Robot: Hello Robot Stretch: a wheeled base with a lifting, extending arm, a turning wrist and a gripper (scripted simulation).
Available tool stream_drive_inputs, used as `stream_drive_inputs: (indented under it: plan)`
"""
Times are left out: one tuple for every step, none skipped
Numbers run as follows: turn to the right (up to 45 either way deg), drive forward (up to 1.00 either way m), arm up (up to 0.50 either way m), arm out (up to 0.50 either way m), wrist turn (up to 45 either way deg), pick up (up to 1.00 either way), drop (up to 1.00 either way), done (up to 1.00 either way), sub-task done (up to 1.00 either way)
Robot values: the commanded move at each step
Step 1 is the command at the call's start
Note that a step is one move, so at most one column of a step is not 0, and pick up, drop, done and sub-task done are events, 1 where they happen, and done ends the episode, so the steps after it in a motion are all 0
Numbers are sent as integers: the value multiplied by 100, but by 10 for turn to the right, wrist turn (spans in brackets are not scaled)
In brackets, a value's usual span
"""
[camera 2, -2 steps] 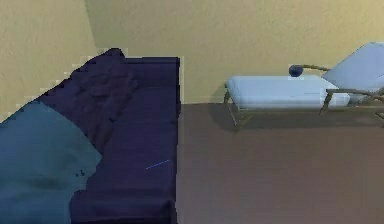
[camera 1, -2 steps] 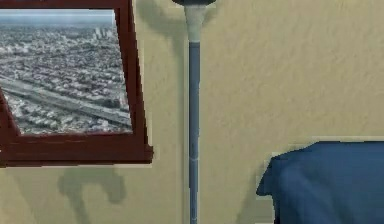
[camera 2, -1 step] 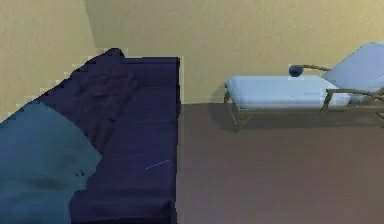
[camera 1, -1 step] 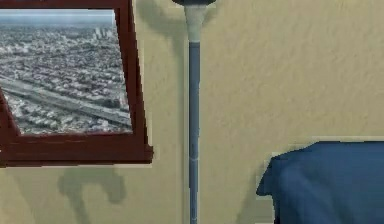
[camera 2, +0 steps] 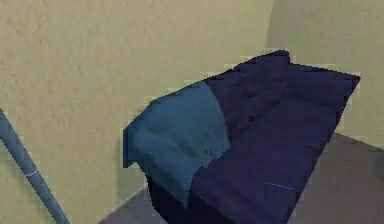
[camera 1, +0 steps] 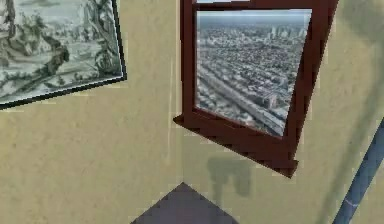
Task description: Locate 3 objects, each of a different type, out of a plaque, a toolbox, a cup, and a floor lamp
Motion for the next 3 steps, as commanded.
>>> stream_drive_inputs:
  plan:
    - [-450,0,0,0,0,0,0,0,0]
    - [-450,0,0,0,0,0,0,0,0]
    - [-330,0,0,0,0,0,0,0,0]
